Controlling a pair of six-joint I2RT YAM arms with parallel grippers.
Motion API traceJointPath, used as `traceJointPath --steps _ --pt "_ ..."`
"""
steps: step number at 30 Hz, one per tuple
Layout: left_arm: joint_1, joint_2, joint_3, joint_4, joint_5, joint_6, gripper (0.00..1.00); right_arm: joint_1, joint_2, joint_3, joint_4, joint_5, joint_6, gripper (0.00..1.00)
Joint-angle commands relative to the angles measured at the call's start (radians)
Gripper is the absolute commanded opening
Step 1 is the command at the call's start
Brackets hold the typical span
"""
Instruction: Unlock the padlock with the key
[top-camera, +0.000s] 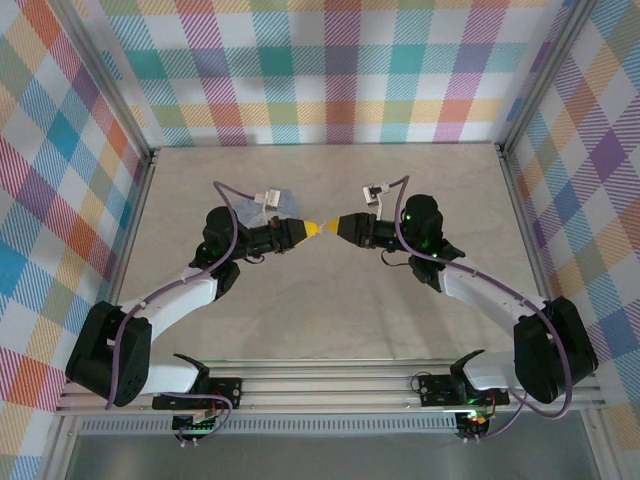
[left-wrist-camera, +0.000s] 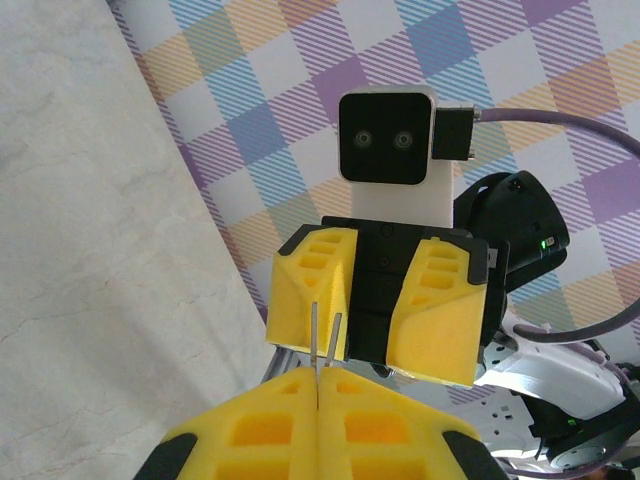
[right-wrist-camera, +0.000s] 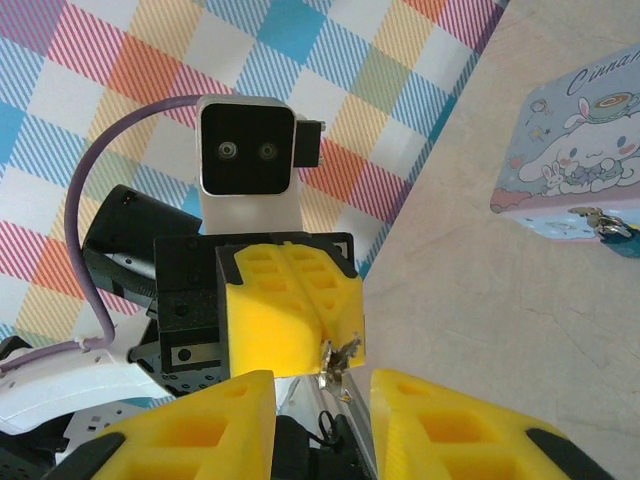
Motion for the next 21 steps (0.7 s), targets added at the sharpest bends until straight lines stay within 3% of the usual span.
traceJointPath --steps 1,21 --pt "0.007 0.007 0.026 0.051 0.022 -0.002 0.00 0.001 -0.003 -0.001 0.052 -0.029 0.010 0.32" --pt "0.005 0.005 0.034 0.070 0.036 -0.010 0.00 0.003 0.067 0.015 0.077 -0.075 0.033 0.33"
